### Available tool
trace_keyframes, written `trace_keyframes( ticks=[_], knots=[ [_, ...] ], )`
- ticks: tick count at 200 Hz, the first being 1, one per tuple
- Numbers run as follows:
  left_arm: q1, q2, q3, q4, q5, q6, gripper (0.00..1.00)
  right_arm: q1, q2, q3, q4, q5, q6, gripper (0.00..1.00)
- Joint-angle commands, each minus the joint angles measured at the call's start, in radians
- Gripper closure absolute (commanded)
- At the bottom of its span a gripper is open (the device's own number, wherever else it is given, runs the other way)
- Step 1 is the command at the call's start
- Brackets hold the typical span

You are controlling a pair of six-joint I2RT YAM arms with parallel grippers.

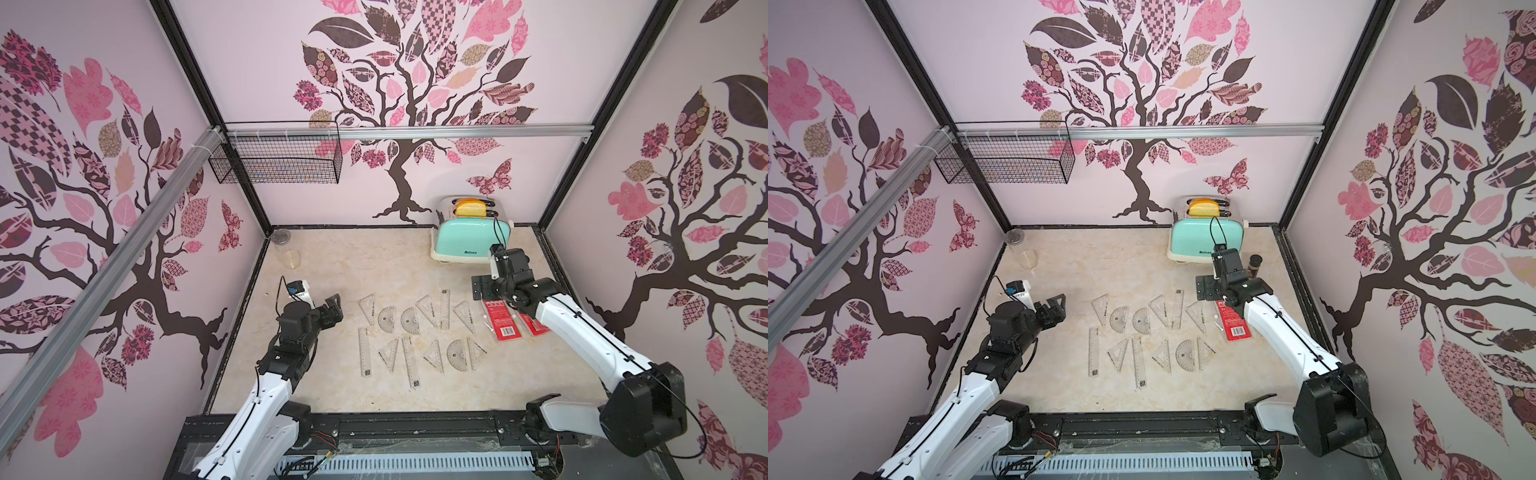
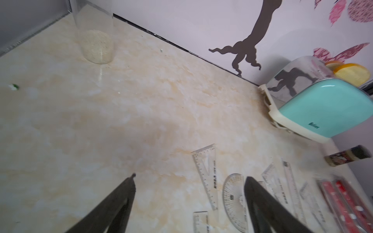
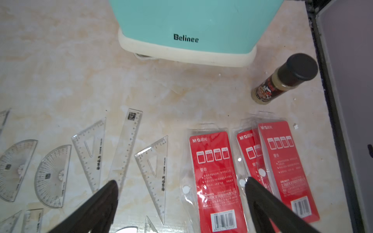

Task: Open the ruler set and take out the ruler
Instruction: Adjust the ruler set bag at the center of the board, then reset both arms

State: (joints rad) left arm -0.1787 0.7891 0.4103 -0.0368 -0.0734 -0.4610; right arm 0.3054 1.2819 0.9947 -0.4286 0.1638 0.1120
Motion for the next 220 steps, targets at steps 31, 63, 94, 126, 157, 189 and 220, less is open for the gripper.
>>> trace_keyframes(
  ticks=[31,63,94,126,157,189,220],
  knots=[
    [0.155,0.168,0.002,0.235,-0.098,0.181,0.03,-0.053,-0.041,-0.264,0.519,0.077,-0.035,0.01],
    [0.157,0.322,-0.006,0.376,-0.147,0.313,0.03,-0.183,-0.043,-0.526,0.961,0.024,-0.043,0.01],
    [0.157,0.413,-0.047,0.526,-0.16,0.351,0.03,-0.233,0.013,-0.611,1.136,0.03,-0.072,0.01],
    [0.158,0.499,-0.071,0.67,-0.187,0.389,0.03,-0.244,0.087,-0.645,1.3,0.01,-0.099,0.01],
    [0.157,0.551,-0.086,0.802,-0.174,0.445,0.03,-0.255,0.148,-0.696,1.452,-0.061,-0.084,0.01],
    [0.158,0.673,-0.143,1.042,-0.129,0.438,0.03,-0.256,0.249,-0.764,1.652,-0.053,-0.081,0.01],
    [0.156,0.788,-0.074,1.038,-0.116,0.45,0.03,-0.255,0.258,-0.755,1.647,-0.019,-0.077,0.01]
  ],
)
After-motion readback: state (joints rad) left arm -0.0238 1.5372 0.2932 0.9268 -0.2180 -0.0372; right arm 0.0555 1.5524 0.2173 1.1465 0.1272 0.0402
